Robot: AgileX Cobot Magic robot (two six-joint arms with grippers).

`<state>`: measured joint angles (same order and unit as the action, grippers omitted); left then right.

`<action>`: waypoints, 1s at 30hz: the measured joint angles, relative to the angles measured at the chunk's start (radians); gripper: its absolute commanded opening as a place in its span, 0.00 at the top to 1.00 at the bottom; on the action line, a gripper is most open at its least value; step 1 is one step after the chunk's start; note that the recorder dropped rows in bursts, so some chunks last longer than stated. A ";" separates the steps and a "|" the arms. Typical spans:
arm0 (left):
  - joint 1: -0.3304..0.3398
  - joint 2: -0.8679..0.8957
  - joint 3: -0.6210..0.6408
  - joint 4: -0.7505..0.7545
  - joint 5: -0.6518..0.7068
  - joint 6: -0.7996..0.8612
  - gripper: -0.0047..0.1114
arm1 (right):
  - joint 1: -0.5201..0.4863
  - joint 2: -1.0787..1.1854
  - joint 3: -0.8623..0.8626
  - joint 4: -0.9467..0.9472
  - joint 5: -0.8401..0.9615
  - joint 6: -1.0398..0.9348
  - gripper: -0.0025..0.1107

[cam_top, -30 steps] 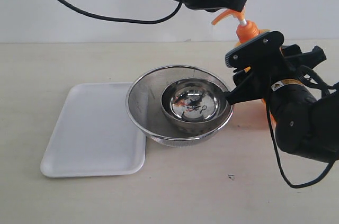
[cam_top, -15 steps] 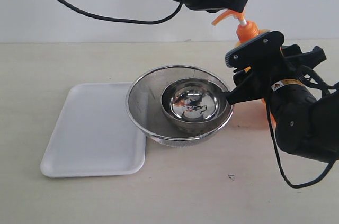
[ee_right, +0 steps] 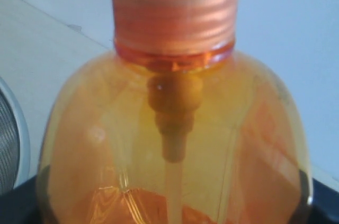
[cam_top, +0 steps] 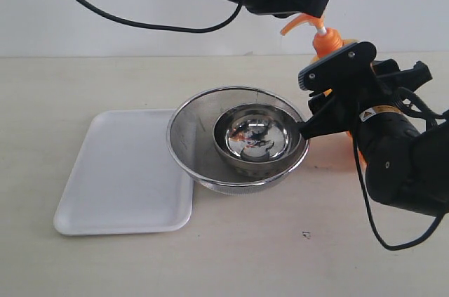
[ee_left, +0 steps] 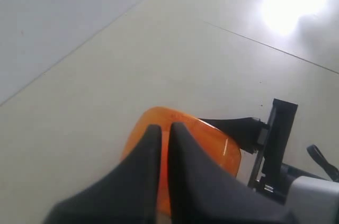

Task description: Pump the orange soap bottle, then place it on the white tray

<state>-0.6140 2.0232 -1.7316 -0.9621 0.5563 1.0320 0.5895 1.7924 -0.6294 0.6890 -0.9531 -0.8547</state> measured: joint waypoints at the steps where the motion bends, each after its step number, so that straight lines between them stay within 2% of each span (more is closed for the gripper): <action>1: 0.000 0.000 0.000 0.000 0.000 0.000 0.92 | 0.000 0.000 0.000 0.000 0.000 0.000 0.98; 30: 0.000 0.024 -0.011 -0.014 0.020 -0.002 0.92 | -0.002 0.000 0.000 0.002 0.000 0.002 0.98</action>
<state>-0.6140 2.0473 -1.7425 -0.9765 0.5759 1.0301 0.5879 1.7924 -0.6294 0.6908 -0.9531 -0.8525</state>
